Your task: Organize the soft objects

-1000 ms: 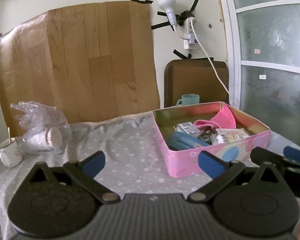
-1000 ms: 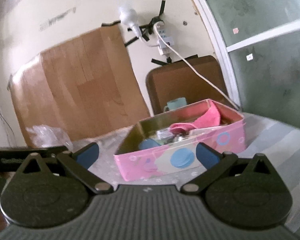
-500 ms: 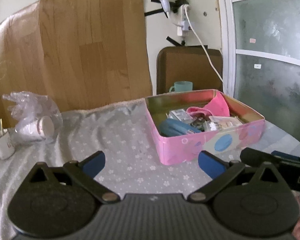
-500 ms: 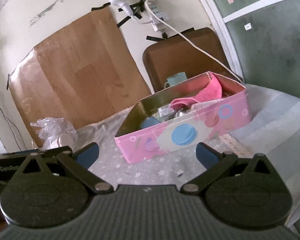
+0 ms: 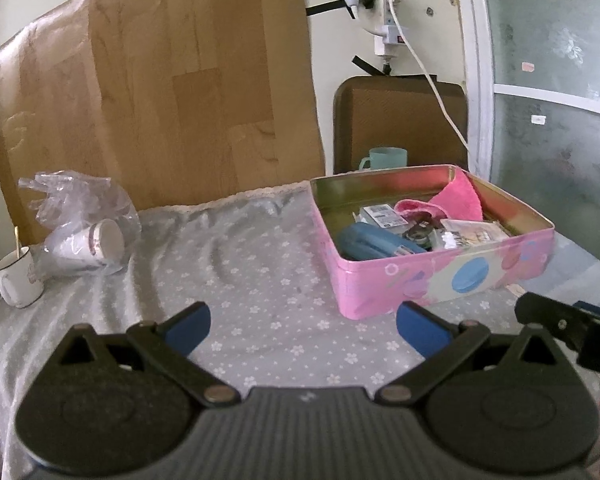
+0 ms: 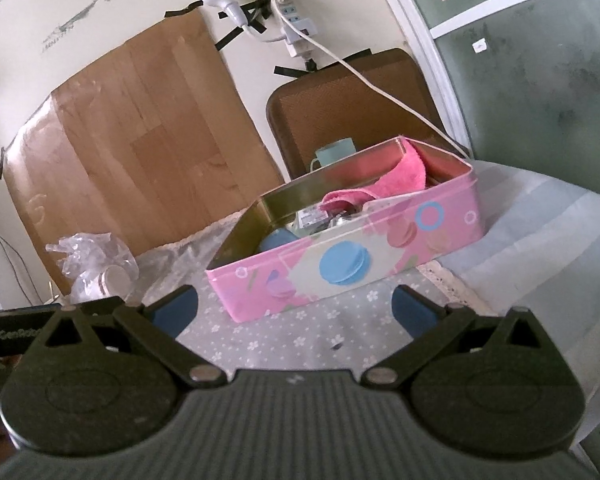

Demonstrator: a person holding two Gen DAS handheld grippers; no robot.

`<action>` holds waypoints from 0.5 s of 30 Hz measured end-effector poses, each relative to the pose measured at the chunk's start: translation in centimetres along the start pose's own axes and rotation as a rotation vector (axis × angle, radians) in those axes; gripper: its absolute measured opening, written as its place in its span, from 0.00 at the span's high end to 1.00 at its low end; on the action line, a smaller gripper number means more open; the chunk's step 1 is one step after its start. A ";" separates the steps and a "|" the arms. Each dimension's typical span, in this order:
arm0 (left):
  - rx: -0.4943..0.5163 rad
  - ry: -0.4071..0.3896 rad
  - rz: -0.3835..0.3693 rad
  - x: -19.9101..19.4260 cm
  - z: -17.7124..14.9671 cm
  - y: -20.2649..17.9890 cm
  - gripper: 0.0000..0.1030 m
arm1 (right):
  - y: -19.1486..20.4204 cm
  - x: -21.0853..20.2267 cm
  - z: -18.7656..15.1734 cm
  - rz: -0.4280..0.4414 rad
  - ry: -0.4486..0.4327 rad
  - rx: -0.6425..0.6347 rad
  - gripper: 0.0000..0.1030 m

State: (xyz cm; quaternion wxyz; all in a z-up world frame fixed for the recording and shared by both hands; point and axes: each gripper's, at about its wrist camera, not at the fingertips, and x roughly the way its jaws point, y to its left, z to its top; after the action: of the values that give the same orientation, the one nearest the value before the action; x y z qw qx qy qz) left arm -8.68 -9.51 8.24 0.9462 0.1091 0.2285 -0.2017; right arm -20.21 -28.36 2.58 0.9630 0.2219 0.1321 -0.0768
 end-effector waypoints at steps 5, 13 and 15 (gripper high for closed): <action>-0.009 0.008 0.005 0.2 0.0 0.1 0.00 | -0.3 0.0 0.0 -0.013 -0.015 0.019 0.00; -0.038 0.041 -0.046 0.7 -0.1 0.3 0.00 | -0.6 -0.4 0.3 -0.042 -0.037 0.043 0.00; -0.039 0.047 -0.049 0.7 -0.1 0.3 0.00 | -0.4 -0.3 0.3 -0.043 -0.028 0.028 0.00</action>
State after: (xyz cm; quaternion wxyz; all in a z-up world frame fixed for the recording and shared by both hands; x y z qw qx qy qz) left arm -8.03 -9.49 7.81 0.9372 0.0896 0.2570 -0.2179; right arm -20.57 -28.83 2.74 0.9597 0.2313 0.1222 -0.1024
